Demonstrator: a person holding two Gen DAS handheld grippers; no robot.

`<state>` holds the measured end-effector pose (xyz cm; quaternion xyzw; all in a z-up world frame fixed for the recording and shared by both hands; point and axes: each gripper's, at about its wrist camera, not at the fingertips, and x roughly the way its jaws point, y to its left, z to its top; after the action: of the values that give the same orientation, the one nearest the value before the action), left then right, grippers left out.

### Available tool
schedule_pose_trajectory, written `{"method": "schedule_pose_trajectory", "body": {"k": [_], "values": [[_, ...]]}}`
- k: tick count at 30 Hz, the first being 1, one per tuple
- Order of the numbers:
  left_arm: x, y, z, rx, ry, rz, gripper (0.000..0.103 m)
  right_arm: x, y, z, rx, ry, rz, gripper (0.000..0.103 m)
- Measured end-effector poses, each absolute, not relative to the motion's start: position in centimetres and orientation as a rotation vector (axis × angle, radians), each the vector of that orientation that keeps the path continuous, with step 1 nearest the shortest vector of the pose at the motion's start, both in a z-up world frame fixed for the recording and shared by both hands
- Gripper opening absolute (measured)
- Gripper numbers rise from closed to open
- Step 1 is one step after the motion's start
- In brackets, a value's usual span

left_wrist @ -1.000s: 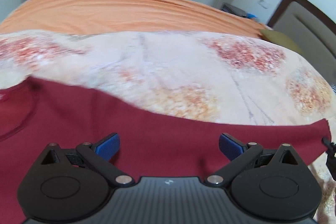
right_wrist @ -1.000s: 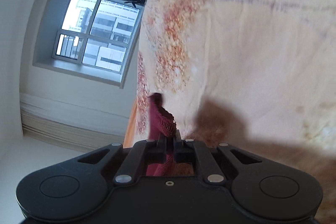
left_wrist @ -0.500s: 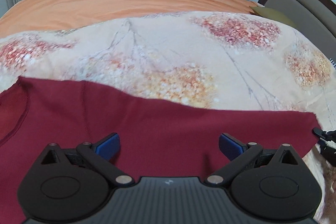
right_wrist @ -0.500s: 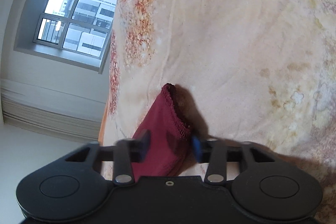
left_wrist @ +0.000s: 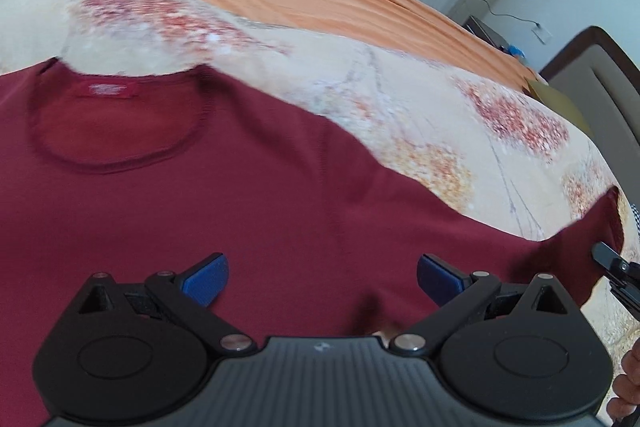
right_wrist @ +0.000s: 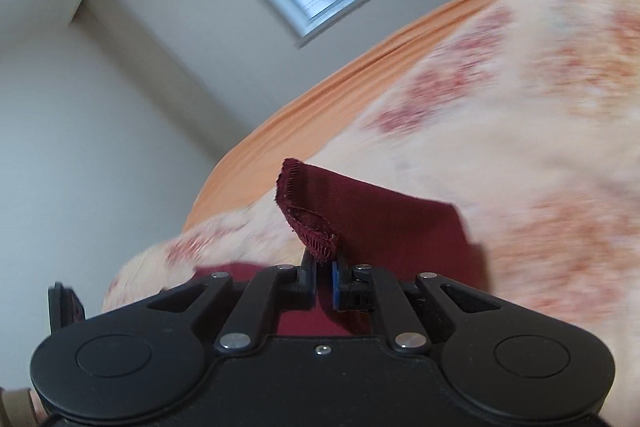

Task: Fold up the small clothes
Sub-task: 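Carry the cuff across the sweater body with the right gripper and release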

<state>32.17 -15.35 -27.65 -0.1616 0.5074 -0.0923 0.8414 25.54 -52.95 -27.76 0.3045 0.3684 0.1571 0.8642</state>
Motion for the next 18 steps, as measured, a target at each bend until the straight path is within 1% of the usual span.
{"method": "schedule_pose_trajectory", "body": {"k": [6, 12, 13, 14, 16, 17, 18], "values": [[30.8, -10.6, -27.9, -0.427, 1.099, -0.190, 0.102, 28.0, -40.1, -29.5, 0.507, 0.872, 0.432, 0.007], [30.6, -8.9, -27.9, -0.425, 1.108, -0.165, 0.102, 27.5, -32.3, -31.2, 0.437, 0.941, 0.457, 0.007], [30.8, -8.8, -28.1, -0.432, 1.114, -0.164, 0.102, 27.4, -31.5, -31.7, 0.421, 0.955, 0.457, 0.014], [31.0, -8.6, -28.3, -0.442, 1.123, -0.164, 0.102, 27.4, -30.9, -32.1, 0.400, 0.972, 0.448, 0.023], [31.6, -8.7, -28.9, -0.460, 1.140, -0.168, 0.102, 26.8, -30.9, -32.5, 0.395, 0.974, 0.447, 0.024], [32.0, -9.0, -29.1, -0.460, 1.145, -0.172, 0.102, 26.4, -31.4, -32.4, 0.419, 0.967, 0.451, 0.031], [32.3, -9.4, -29.3, -0.456, 1.150, -0.180, 0.102, 25.8, -32.2, -32.1, 0.445, 0.959, 0.453, 0.036]]}}
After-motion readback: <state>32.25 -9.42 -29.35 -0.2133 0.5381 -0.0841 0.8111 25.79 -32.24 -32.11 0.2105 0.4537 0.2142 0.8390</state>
